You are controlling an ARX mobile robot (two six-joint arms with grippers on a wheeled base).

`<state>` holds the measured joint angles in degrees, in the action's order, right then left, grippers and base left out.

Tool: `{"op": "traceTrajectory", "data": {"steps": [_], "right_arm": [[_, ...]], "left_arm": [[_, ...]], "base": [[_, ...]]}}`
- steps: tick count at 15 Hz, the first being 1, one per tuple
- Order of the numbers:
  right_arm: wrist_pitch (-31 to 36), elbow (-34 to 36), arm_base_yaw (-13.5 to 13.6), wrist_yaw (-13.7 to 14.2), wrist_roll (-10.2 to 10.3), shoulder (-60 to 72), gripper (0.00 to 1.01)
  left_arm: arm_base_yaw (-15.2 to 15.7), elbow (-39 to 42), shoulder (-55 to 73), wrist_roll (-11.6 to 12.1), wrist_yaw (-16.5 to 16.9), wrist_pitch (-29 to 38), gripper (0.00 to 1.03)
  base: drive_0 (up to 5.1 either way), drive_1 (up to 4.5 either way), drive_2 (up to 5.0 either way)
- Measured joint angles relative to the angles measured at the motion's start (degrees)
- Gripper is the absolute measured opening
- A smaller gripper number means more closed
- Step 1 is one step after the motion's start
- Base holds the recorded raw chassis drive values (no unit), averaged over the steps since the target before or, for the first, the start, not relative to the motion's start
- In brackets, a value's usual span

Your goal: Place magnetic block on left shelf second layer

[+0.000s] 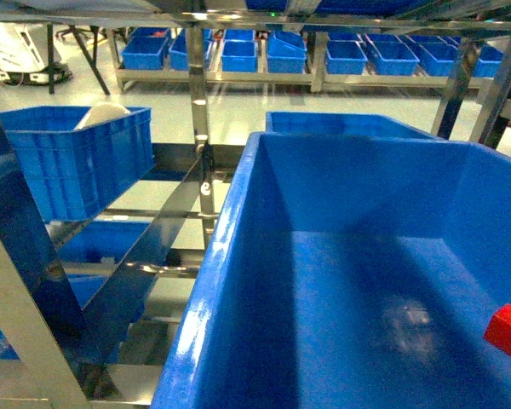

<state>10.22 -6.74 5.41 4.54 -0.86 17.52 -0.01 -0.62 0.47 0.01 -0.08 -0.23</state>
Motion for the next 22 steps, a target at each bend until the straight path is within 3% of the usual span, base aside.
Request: {"op": "traceTrajectory", "data": {"steps": [1,3,6,7,8,14,19,21,22], "right_arm": [[-0.2,0.7,-4.9,-3.9,0.0,-1.6,0.23],[-0.8,2.0,-5.6,-4.7,0.2,-3.4,0.01],[-2.1,3.6,-5.4,-4.6,0.4,-6.4,0.02],[-4.0,3.8,-5.4,-4.6,0.4,-7.7,0.02],[-10.4,4.4,-5.4,-4.6,0.4,-13.3,0.02],[-10.4,5.9,-5.4,-4.5,0.4,-17.2,0.02],[-10.4,5.9,-5.4,-4.5,0.4,-17.2,0.67],[-10.4,5.9,-5.4,-4.5,0.4,-17.2,0.98],[-10.4,5.9,-5.4,-4.5,0.4,-17.2,0.99]], "left_arm": [[0.0,0.0,0.0,0.0,0.0,0.0,0.98],[0.0,0.0,0.0,0.0,0.0,0.0,0.98],[0.0,0.0,0.0,0.0,0.0,0.0,0.98],[0.0,0.0,0.0,0.0,0.0,0.0,0.98],[0.0,0.0,0.0,0.0,0.0,0.0,0.98],[0.0,0.0,0.0,0.0,0.0,0.0,0.98],[0.0,0.0,0.0,0.0,0.0,0.0,0.98],[0.0,0.0,0.0,0.0,0.0,0.0,0.98],[0.0,0.0,0.0,0.0,0.0,0.0,0.98]], "base": [[0.0,0.00,0.0],[0.0,0.00,0.0],[0.0,0.00,0.0],[0.0,0.00,0.0],[0.0,0.00,0.0],[0.0,0.00,0.0],[0.0,0.00,0.0],[0.0,0.00,0.0],[0.0,0.00,0.0]]}}
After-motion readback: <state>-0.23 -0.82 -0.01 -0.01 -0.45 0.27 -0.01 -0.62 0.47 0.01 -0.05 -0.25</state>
